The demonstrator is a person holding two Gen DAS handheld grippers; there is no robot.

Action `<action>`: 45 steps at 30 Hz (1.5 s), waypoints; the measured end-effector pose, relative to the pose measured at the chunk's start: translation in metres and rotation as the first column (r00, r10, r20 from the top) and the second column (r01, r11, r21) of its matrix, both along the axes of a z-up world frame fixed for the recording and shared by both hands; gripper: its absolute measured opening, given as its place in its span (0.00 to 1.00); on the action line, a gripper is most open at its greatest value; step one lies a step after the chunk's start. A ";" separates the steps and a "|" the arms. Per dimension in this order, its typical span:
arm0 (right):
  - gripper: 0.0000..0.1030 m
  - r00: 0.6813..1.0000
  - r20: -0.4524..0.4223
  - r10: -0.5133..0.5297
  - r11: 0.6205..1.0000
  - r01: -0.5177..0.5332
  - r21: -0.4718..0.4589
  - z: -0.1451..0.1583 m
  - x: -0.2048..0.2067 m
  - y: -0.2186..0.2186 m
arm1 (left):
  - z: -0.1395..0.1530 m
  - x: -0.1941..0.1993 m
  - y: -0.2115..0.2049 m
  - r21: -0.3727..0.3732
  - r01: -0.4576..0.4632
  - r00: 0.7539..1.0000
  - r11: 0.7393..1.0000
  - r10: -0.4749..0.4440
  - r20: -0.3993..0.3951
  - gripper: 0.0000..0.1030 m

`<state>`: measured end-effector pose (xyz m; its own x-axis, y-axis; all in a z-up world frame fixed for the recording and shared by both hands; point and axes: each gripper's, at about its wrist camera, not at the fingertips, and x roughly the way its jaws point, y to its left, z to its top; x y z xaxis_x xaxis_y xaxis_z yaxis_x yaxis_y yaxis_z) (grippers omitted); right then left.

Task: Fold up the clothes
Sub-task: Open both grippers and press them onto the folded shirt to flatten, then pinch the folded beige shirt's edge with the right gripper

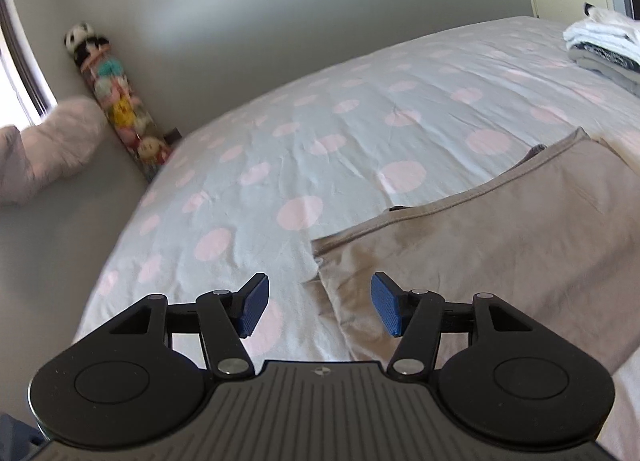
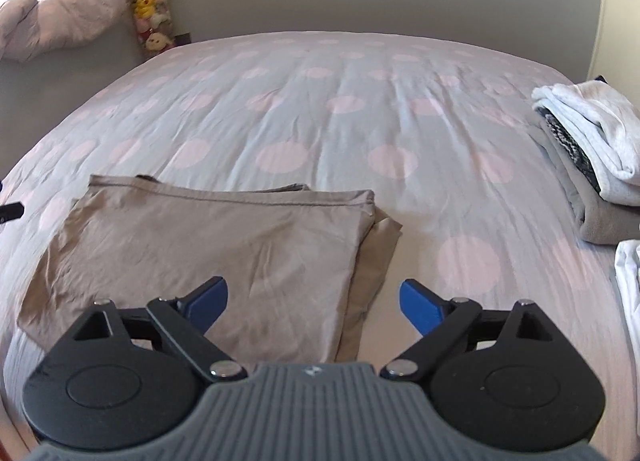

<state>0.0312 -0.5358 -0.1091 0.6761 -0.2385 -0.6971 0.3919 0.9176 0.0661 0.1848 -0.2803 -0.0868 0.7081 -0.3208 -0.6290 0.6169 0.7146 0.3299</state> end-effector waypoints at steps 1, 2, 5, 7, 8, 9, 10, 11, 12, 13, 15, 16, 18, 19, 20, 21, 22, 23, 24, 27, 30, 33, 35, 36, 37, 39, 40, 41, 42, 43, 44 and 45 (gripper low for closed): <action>0.92 1.000 0.007 -0.019 1.000 0.019 0.008 -0.002 0.001 -0.005 | 0.000 0.006 0.001 -0.024 -0.006 0.999 1.000 0.005 -0.032 0.53; 0.92 0.999 0.013 -0.038 0.999 0.038 0.017 -0.005 0.003 -0.010 | -0.001 0.013 0.002 -0.054 -0.012 0.998 0.998 0.008 -0.065 0.53; 0.92 0.998 0.006 -0.058 0.995 0.057 0.086 -0.013 0.010 -0.022 | -0.006 0.029 0.009 -0.145 -0.039 0.989 0.989 0.018 -0.145 0.53; 0.92 0.998 0.000 -0.067 0.990 0.067 0.121 -0.017 0.016 -0.028 | -0.011 0.035 0.016 -0.199 -0.059 0.987 0.978 0.028 -0.158 0.53; 0.92 0.997 -0.003 -0.071 0.988 0.071 0.134 -0.020 0.019 -0.031 | -0.014 0.036 0.020 -0.225 -0.069 0.987 0.972 0.033 -0.159 0.53; 0.92 0.997 -0.012 -0.077 0.986 0.078 0.145 -0.022 0.023 -0.033 | -0.017 0.039 0.025 -0.249 -0.082 0.986 0.965 0.042 -0.160 0.54; 0.92 0.997 -0.018 -0.078 0.985 0.080 0.155 -0.023 0.026 -0.035 | -0.020 0.041 0.030 -0.266 -0.104 0.984 0.958 0.061 -0.166 0.56; 0.92 0.997 -0.015 -0.077 0.982 0.079 0.170 -0.025 0.029 -0.038 | -0.022 0.045 0.035 -0.280 -0.130 0.980 0.951 0.081 -0.180 0.58; 0.92 0.997 -0.011 -0.076 0.980 0.077 0.185 -0.027 0.032 -0.040 | -0.025 0.048 0.041 -0.294 -0.152 0.975 0.943 0.095 -0.199 0.59; 0.92 0.997 -0.010 -0.078 0.978 0.079 0.195 -0.028 0.035 -0.042 | -0.027 0.052 0.046 -0.308 -0.175 0.970 0.935 0.109 -0.219 0.61; 0.92 0.997 -0.011 -0.081 0.976 0.082 0.201 -0.029 0.040 -0.046 | -0.030 0.057 0.054 -0.317 -0.204 0.961 0.926 0.127 -0.246 0.61; 0.92 0.996 -0.012 -0.083 0.976 0.084 0.203 -0.030 0.043 -0.048 | -0.031 0.059 0.057 -0.320 -0.210 0.959 0.924 0.131 -0.251 0.61; 0.92 0.996 -0.012 -0.093 0.973 0.094 0.210 -0.031 0.047 -0.054 | -0.035 0.066 0.060 -0.315 -0.233 0.946 0.920 0.139 -0.293 0.63; 0.92 0.995 -0.013 -0.100 0.971 0.100 0.215 -0.031 0.048 -0.057 | -0.037 0.071 0.062 -0.318 -0.242 0.937 0.917 0.136 -0.321 0.64; 0.92 0.994 -0.016 -0.108 0.969 0.109 0.223 -0.032 0.050 -0.061 | -0.038 0.075 0.064 -0.327 -0.248 0.931 0.912 0.131 -0.341 0.64; 0.92 0.993 -0.020 -0.117 0.966 0.119 0.232 -0.032 0.051 -0.066 | -0.040 0.077 0.066 -0.334 -0.254 0.928 0.908 0.131 -0.350 0.64; 0.92 0.992 -0.027 -0.123 0.963 0.125 0.238 -0.033 0.052 -0.070 | -0.041 0.080 0.067 -0.331 -0.265 0.924 0.906 0.141 -0.356 0.64; 0.92 0.991 -0.034 -0.128 0.961 0.132 0.244 -0.034 0.054 -0.074 | -0.042 0.083 0.065 -0.322 -0.276 0.922 0.906 0.155 -0.355 0.64; 0.92 0.990 -0.036 -0.139 0.955 0.143 0.259 -0.036 0.055 -0.080 | -0.043 0.085 0.064 -0.322 -0.276 0.924 0.906 0.158 -0.350 0.64; 0.92 0.984 -0.040 -0.173 0.936 0.177 0.304 -0.044 0.057 -0.097 | -0.046 0.088 0.055 -0.328 -0.252 0.928 0.910 0.131 -0.348 0.64; 0.90 0.981 -0.040 -0.190 0.912 0.192 0.363 -0.053 0.060 -0.107 | -0.049 0.089 0.046 -0.307 -0.241 0.928 0.921 0.126 -0.350 0.65; 0.82 0.981 -0.056 -0.185 0.903 0.192 0.383 -0.061 0.062 -0.109 | -0.052 0.092 0.044 -0.294 -0.240 0.926 0.925 0.127 -0.356 0.67; 0.71 0.983 -0.073 -0.171 0.900 0.186 0.395 -0.066 0.064 -0.108 | -0.056 0.095 0.046 -0.305 -0.243 0.916 0.921 0.115 -0.383 0.72; 0.71 0.983 -0.079 -0.165 0.902 0.183 0.392 -0.069 0.065 -0.107 | -0.059 0.096 0.047 -0.311 -0.247 0.910 0.918 0.109 -0.400 0.72; 0.70 0.983 -0.085 -0.160 0.903 0.181 0.389 -0.071 0.066 -0.106 | -0.063 0.098 0.047 -0.307 -0.253 0.903 0.917 0.110 -0.416 0.72; 0.70 0.984 -0.083 -0.156 0.908 0.176 0.381 -0.074 0.065 -0.104 | -0.072 0.103 0.046 -0.273 -0.273 0.884 0.923 0.128 -0.449 0.72; 0.69 0.985 -0.084 -0.154 0.909 0.174 0.378 -0.075 0.065 -0.104 | -0.076 0.105 0.045 -0.254 -0.282 0.874 0.925 0.138 -0.465 0.72; 0.68 0.985 -0.085 -0.152 0.912 0.172 0.372 -0.075 0.065 -0.104 | -0.080 0.106 0.045 -0.247 -0.284 0.870 0.927 0.140 -0.474 0.72; 0.67 0.985 -0.086 -0.149 0.914 0.170 0.367 -0.075 0.065 -0.104 | -0.082 0.107 0.045 -0.247 -0.282 0.869 0.927 0.138 -0.475 0.72; 0.64 0.986 -0.083 -0.144 0.915 0.165 0.369 -0.075 0.065 -0.104 | -0.084 0.108 0.045 -0.246 -0.282 0.868 0.927 0.138 -0.477 0.72; 0.60 0.987 -0.081 -0.140 0.915 0.160 0.370 -0.075 0.064 -0.104 | -0.085 0.109 0.045 -0.246 -0.285 0.867 0.926 0.140 -0.479 0.73; 0.58 0.988 -0.078 -0.135 0.915 0.155 0.372 -0.075 0.064 -0.104 | -0.086 0.111 0.045 -0.249 -0.288 0.865 0.925 0.140 -0.483 0.73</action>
